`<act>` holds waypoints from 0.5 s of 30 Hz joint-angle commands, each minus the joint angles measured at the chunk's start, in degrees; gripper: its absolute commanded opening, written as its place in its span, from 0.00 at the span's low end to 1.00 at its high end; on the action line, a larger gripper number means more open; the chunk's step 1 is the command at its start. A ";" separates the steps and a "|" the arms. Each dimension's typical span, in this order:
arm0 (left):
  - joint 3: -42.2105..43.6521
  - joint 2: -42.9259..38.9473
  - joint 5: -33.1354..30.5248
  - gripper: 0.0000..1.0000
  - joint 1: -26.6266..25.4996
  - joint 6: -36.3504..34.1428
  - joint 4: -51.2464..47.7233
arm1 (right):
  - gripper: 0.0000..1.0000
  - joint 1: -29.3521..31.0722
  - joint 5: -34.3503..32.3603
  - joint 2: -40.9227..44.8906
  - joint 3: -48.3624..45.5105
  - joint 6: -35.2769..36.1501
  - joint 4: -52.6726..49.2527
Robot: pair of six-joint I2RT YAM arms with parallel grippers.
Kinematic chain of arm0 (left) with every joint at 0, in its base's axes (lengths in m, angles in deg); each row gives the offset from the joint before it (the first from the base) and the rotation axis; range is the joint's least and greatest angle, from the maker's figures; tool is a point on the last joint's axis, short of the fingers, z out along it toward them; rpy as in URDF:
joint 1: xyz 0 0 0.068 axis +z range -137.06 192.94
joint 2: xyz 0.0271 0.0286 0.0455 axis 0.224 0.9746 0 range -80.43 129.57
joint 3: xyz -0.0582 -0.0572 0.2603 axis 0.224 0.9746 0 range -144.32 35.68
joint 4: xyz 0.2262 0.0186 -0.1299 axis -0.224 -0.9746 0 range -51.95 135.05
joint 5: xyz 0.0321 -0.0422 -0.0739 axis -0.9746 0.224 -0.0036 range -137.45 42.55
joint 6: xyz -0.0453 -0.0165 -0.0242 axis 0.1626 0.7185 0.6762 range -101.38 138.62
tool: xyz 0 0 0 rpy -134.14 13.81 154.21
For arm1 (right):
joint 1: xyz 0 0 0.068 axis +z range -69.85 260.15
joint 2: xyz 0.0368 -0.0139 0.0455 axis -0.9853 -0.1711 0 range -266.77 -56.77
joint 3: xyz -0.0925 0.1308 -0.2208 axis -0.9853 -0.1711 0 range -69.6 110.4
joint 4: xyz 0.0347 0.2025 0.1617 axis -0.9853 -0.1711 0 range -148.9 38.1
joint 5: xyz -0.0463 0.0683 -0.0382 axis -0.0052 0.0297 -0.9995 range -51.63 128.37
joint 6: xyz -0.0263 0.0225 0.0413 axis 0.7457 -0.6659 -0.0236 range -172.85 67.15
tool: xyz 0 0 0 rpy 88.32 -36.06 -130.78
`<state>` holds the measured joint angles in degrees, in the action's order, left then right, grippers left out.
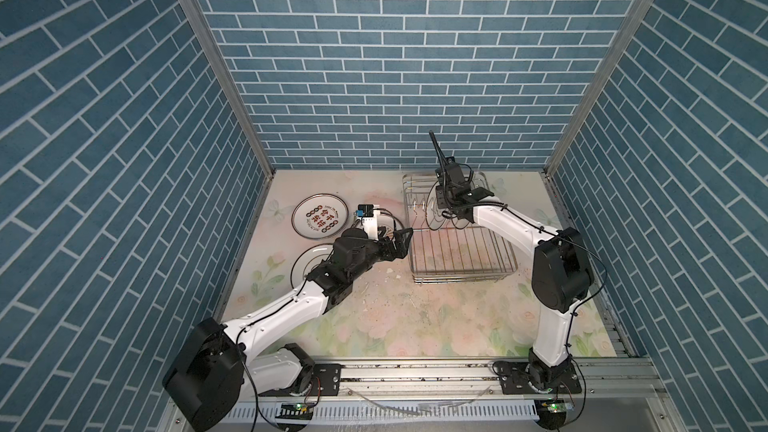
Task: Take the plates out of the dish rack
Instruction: 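Close the right gripper on the nearer cloud-emblem plate's rim in the rack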
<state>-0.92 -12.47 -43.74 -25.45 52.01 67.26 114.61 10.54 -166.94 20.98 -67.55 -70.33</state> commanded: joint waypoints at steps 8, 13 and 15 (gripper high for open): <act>2.05 -1.02 -0.71 1.00 -0.41 -0.58 0.21 | 0.14 0.46 -2.85 -1.14 2.96 0.42 -1.24; 1.75 0.18 1.12 1.00 -0.39 0.07 2.48 | 0.12 0.52 -3.32 -0.98 3.16 0.77 -1.08; 1.71 0.91 1.58 1.00 -0.37 0.45 3.33 | 0.11 0.62 -3.30 -0.67 3.05 1.48 -0.84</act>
<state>0.81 -12.40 -43.29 -25.47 52.29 68.05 114.93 8.79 -167.51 21.84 -67.60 -70.53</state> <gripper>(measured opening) 0.996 0.117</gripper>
